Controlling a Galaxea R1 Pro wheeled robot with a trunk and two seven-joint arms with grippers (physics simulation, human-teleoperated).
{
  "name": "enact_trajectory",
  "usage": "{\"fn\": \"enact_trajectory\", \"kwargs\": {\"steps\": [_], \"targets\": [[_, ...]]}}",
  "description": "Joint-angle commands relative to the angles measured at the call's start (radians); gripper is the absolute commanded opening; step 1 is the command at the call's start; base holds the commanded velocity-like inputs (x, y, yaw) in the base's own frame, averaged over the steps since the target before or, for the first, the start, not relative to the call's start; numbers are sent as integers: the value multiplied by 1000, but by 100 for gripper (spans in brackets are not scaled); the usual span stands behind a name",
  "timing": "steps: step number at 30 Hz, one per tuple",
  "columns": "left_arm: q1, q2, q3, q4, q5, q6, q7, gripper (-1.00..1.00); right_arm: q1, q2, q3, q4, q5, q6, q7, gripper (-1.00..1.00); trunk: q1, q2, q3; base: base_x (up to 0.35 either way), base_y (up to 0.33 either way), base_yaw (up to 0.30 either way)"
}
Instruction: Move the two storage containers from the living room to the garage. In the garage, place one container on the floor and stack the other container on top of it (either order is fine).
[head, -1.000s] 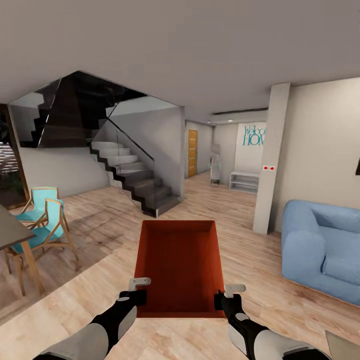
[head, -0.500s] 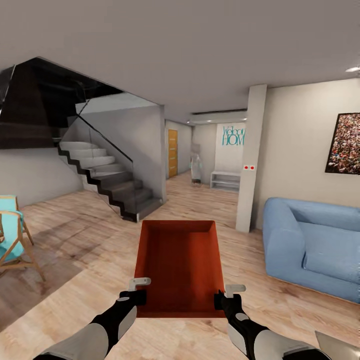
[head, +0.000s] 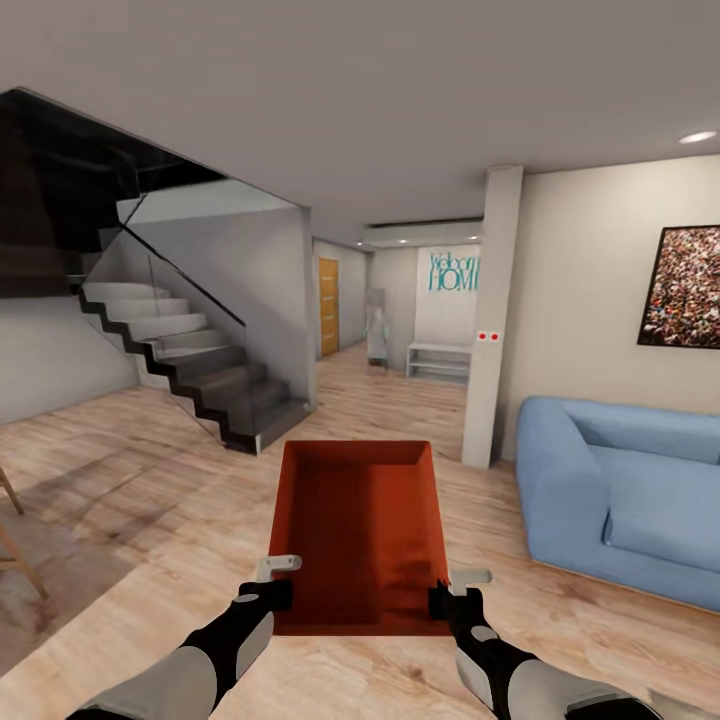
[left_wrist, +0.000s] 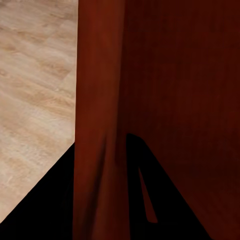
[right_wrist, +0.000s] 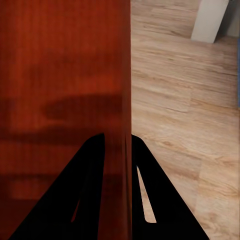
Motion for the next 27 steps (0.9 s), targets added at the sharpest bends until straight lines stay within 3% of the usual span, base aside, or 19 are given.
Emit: {"fn": "enact_trajectory", "kwargs": {"steps": [1,27], "targets": [[-1,31,79,-5,-13,-61,14,-100,1,0,-8,5,-16,-5,0,-100,1,0,0,322,115,-2],[-1,30,78,-5,-13,-61,14,-100,1,0,-8,5,-16,-5,0,-100,1,0,0,322,76,0]]}}
